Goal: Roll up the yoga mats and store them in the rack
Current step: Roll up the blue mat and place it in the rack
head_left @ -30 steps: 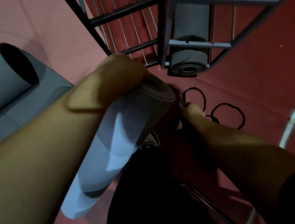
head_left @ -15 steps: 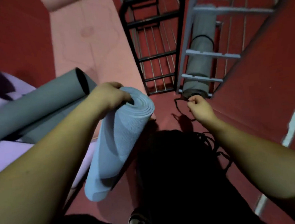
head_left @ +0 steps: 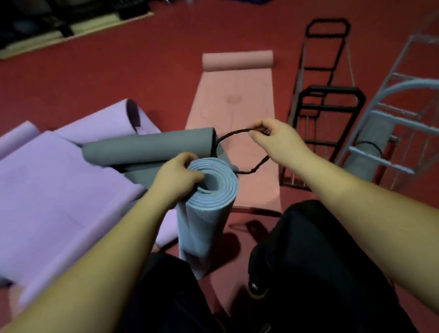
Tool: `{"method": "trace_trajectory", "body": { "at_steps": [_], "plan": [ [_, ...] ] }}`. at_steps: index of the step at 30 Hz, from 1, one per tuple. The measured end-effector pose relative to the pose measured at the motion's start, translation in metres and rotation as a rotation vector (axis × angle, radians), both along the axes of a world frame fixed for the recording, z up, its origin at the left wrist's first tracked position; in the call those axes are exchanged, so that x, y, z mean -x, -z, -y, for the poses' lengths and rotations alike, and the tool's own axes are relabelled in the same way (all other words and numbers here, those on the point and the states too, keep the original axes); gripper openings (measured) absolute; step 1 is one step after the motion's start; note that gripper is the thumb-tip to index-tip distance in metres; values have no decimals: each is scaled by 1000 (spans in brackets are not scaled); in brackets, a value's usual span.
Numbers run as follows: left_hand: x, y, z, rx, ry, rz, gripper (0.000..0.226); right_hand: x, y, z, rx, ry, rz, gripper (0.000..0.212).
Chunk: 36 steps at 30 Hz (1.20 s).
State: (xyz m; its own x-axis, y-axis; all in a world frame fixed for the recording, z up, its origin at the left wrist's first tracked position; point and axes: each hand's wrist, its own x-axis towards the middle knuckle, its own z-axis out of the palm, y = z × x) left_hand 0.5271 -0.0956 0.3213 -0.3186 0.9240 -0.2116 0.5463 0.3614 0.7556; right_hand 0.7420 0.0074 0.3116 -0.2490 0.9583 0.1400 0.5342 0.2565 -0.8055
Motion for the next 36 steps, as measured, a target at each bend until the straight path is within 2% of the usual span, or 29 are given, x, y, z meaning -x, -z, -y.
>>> {"method": "trace_trajectory", "body": {
  "at_steps": [6, 9, 12, 14, 16, 18, 21, 26, 29, 34, 36],
  "plan": [
    [29, 4, 42, -88, -131, 135, 34, 87, -33, 24, -73, -271, 194, 21],
    [32, 10, 49, -152, -218, 158, 41, 110, -36, 33, -100, -431, 298, 21],
    [32, 14, 49, -189, -313, 119, 55, 118, -38, 36, -102, -504, 390, 22],
    [34, 18, 47, -230, -278, 78, 61, 118, -40, 36, -91, -538, 419, 23],
    [35, 19, 42, -241, -164, 42, 59, 117, -42, 38, -71, -577, 424, 23],
    [37, 18, 37, -213, -121, 10, 50, 116, -43, 42, -53, -592, 408, 23],
    [40, 18, 30, -217, -200, 33, 41, 113, -40, 52, -33, -566, 383, 23],
    [59, 19, 17, -246, -380, 71, 39, 99, -24, 84, -20, -471, 287, 24],
    [67, 21, 11, -260, -437, 102, 39, 95, 1, 106, -35, -485, 247, 21],
    [60, 26, 4, -280, -461, 159, 38, 96, 34, 109, 273, -335, -68, 30],
    [54, 26, 2, -290, -469, 196, 33, 98, 45, 104, 319, -236, -128, 24]
  ]
}}
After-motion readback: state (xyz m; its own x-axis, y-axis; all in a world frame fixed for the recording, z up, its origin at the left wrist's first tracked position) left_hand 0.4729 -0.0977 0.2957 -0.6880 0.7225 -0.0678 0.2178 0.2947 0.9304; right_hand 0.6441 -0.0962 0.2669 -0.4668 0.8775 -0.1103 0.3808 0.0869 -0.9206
